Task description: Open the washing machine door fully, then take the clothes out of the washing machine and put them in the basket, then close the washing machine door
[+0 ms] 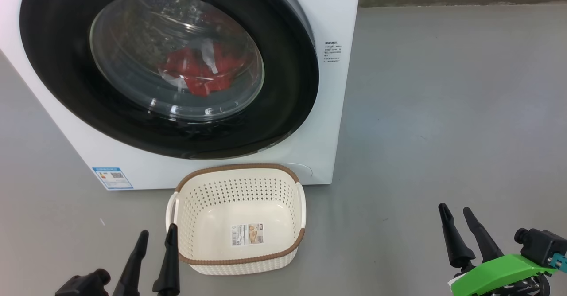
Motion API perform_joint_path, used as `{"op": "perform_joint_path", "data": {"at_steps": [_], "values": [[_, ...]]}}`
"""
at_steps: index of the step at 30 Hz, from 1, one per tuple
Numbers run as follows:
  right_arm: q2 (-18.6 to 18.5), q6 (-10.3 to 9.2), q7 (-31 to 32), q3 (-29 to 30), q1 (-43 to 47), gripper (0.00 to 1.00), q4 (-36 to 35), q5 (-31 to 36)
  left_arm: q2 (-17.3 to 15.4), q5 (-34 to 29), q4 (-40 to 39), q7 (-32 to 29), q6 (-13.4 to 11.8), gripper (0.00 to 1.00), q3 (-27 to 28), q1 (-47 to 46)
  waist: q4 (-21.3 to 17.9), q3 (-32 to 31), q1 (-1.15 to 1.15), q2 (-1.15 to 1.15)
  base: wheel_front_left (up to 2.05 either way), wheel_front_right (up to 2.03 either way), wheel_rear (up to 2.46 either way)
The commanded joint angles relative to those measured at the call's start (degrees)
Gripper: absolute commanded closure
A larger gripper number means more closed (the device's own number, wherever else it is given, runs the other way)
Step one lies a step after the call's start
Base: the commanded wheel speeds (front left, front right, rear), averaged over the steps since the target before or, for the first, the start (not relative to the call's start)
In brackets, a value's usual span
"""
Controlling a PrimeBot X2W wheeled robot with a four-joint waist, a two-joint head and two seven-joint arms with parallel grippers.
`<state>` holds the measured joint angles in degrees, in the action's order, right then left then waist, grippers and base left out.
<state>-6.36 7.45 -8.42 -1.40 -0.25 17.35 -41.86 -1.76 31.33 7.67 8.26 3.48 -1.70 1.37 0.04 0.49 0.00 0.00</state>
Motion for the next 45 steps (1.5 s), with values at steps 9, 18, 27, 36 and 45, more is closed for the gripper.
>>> {"op": "perform_joint_path", "data": {"at_steps": [9,18,27,36,45], "values": [[-1.37,0.03,-2.16,-1.37,-0.16,0.0,-1.86,5.82,-0.91,-7.55,-2.67,2.28,-0.89,0.0,1.07,0.11,-0.15,0.01,0.0,0.0,0.0,0.0,0.0],[-1.55,0.03,-3.68,-1.17,0.59,0.0,-2.12,10.74,-0.98,-13.6,-3.12,3.81,-1.26,0.0,0.74,0.49,-0.26,0.14,0.0,0.0,0.0,0.0,0.0],[-1.48,0.03,-5.19,-0.74,1.55,0.0,-2.35,15.56,-1.05,-19.5,-3.41,5.34,-1.44,0.0,0.65,0.88,-0.2,0.17,0.0,0.0,0.0,0.0,0.0],[-1.5,0.03,-6.58,-0.81,2.35,0.0,-2.32,19.41,-1.11,-22.64,-3.24,6.74,-1.24,0.0,1.12,1.47,-0.07,0.13,0.0,0.0,0.0,0.0,0.0],[-0.52,0.03,-6.58,1.48,2.72,0.0,-1.65,19.78,-1.11,-20.63,-2.06,6.74,-0.9,0.0,1.76,1.57,-0.2,0.01,0.0,0.0,0.0,0.0,0.0]]}}
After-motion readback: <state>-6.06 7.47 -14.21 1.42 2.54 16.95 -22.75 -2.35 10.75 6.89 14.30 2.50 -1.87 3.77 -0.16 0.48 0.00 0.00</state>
